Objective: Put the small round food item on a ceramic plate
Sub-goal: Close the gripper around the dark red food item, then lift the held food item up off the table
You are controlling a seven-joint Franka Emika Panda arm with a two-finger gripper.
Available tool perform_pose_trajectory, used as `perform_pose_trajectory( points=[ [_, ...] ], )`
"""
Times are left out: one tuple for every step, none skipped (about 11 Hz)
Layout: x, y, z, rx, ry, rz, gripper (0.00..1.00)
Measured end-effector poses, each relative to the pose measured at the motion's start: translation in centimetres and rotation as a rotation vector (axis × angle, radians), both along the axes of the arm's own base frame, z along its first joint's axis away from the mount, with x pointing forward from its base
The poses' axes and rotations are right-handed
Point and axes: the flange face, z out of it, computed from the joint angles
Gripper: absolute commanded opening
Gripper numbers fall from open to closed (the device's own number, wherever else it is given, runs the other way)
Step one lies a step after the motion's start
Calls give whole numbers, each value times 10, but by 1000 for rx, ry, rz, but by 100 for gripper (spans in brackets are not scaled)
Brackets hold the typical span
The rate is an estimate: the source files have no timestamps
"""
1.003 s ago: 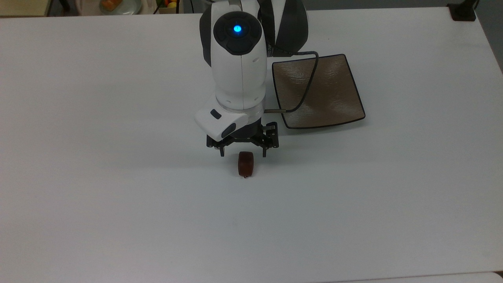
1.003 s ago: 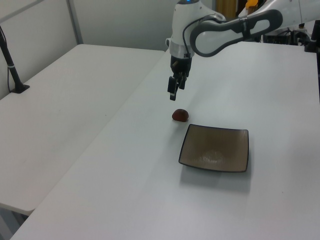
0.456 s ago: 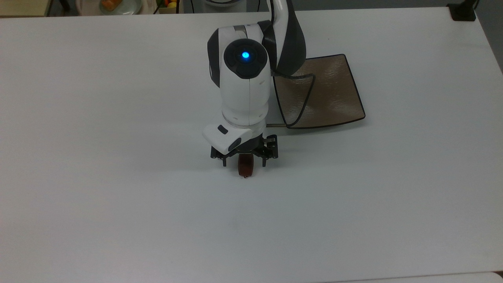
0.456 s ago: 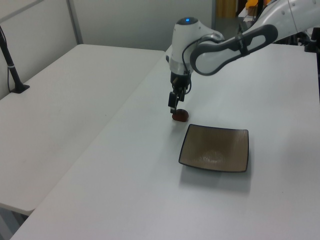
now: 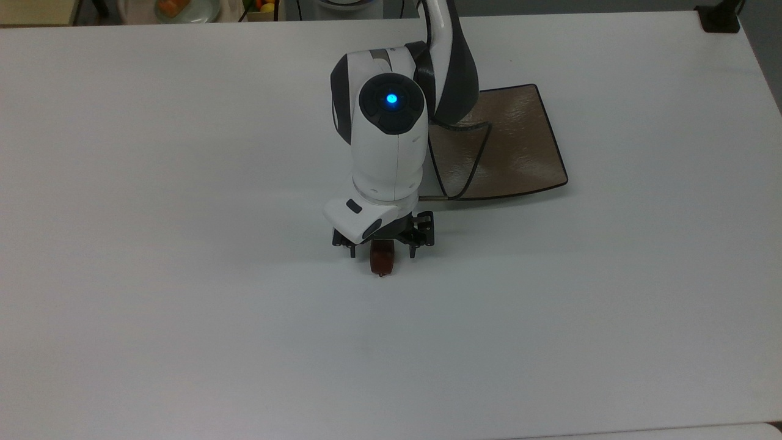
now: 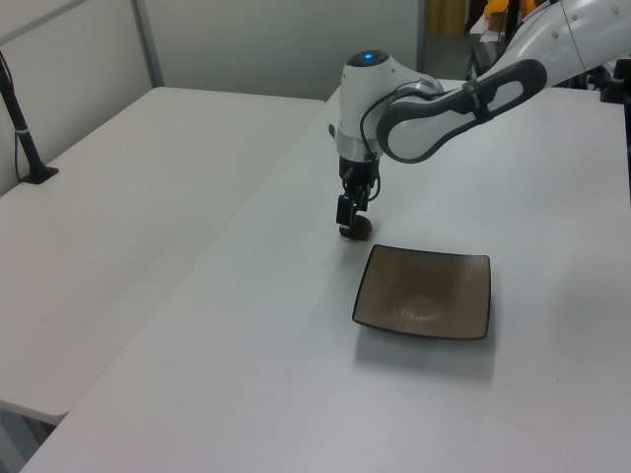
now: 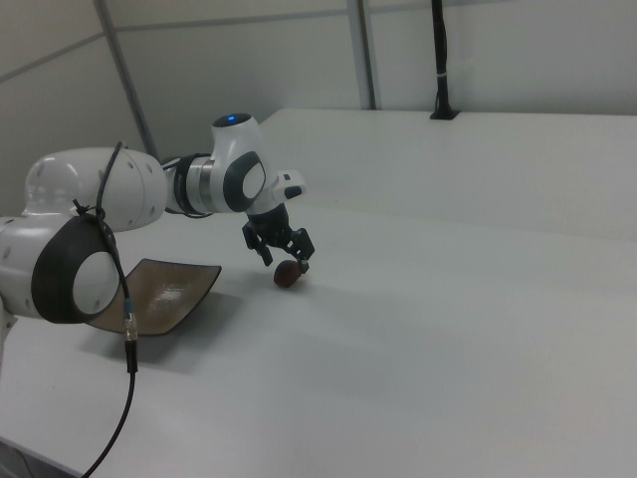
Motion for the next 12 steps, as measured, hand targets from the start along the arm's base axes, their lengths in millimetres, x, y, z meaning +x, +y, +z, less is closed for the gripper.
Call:
perform_pose_trajectory(
  points=[
    [0,0,-1,-1,3,0,81],
    [-1,0,-5,-2,9,0,66],
    [-2,0,-8,-3,14,0,54],
    [-3,0,-10,-3,18,0,40],
    [-3,0,-11,-4,19,0,21],
    [-3,0,-11,-4,19,0,6],
    [-3,0,-11,-4,19,0,0],
    [-2,0,-10,-3,17,0,0],
    [-2,0,-10,-3,16,0,0],
    [-2,0,-9,-3,16,0,0],
    [-2,0,-9,-3,15,0,0],
    [-2,0,-7,-2,12,-1,0]
  ],
)
